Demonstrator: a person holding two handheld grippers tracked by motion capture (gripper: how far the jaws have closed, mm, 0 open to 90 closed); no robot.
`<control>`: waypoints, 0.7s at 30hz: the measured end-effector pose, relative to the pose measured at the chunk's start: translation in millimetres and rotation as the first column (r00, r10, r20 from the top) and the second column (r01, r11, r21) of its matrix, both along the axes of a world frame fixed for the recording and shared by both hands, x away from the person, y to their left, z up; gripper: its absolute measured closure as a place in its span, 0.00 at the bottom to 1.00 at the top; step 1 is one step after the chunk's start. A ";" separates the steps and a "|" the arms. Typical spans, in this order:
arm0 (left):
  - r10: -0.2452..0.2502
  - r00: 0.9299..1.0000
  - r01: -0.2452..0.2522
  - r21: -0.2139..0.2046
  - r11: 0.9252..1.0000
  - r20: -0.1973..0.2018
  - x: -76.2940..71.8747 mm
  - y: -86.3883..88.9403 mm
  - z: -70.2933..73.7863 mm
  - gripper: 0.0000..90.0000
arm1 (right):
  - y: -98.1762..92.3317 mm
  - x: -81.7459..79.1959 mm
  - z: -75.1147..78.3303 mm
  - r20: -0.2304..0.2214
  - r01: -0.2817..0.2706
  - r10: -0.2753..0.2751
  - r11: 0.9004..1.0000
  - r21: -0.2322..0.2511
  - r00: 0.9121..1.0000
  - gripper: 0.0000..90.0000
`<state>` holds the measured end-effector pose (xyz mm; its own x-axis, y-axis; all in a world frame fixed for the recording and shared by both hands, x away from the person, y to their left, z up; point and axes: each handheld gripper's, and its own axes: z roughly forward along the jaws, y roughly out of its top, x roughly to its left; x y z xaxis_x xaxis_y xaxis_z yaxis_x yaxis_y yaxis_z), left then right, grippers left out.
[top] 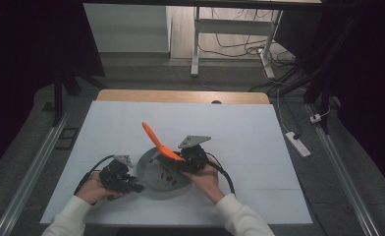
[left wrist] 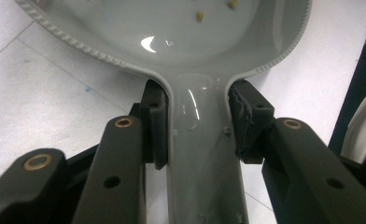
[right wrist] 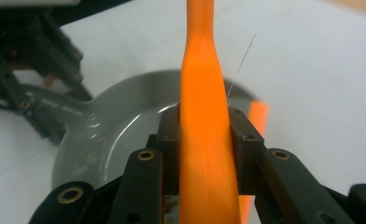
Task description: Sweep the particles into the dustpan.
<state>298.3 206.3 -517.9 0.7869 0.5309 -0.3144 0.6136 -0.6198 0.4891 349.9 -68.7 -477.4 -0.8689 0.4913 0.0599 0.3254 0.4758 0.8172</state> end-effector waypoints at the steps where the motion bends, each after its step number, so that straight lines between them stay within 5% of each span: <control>1: 0.000 1.000 0.000 0.000 1.000 0.000 0.0 0.0 0.0 0.68 | -3.3 0.8 2.8 0.010 0.017 -0.017 1.000 0.004 1.000 0.78; 9: 0.000 1.000 0.000 0.000 1.000 0.000 0.1 -0.1 -0.1 0.68 | -30.4 13.4 10.2 0.057 0.131 -0.130 0.991 -0.014 0.990 0.78; 21: 0.001 1.000 -0.001 0.002 1.000 0.002 0.1 -0.1 -0.2 0.68 | -49.1 19.3 3.3 0.050 0.185 -0.182 0.981 -0.054 0.982 0.78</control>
